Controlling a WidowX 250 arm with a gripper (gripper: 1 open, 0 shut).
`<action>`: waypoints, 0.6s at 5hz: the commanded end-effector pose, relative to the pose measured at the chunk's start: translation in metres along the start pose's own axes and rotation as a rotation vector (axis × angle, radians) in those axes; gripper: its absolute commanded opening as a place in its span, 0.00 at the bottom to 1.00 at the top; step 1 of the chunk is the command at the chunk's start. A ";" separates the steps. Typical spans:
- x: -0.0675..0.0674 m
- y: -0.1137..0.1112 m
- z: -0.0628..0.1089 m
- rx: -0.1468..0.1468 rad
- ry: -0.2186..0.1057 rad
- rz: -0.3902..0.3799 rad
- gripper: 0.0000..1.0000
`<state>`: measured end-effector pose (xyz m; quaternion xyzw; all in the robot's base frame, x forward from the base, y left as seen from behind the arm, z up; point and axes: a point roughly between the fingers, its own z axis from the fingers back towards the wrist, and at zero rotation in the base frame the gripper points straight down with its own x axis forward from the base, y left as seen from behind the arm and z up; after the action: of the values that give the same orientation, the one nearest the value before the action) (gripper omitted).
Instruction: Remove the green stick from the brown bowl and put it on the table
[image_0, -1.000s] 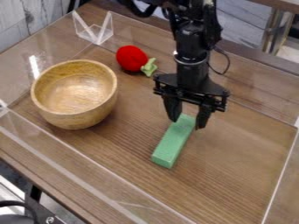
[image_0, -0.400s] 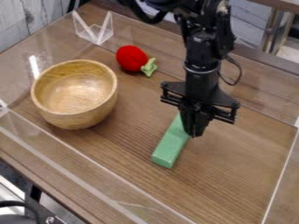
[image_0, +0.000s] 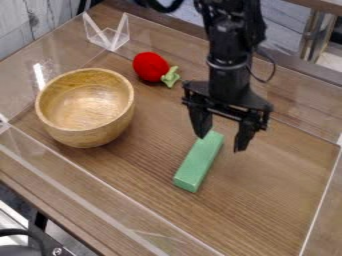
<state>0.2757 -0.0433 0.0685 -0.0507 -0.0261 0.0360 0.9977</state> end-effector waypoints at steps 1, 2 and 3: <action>-0.004 0.004 0.013 -0.005 -0.039 -0.026 1.00; -0.004 -0.002 0.007 0.004 -0.035 0.032 0.00; -0.004 -0.008 0.004 0.010 -0.037 0.088 0.00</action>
<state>0.2677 -0.0501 0.0653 -0.0449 -0.0270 0.0825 0.9952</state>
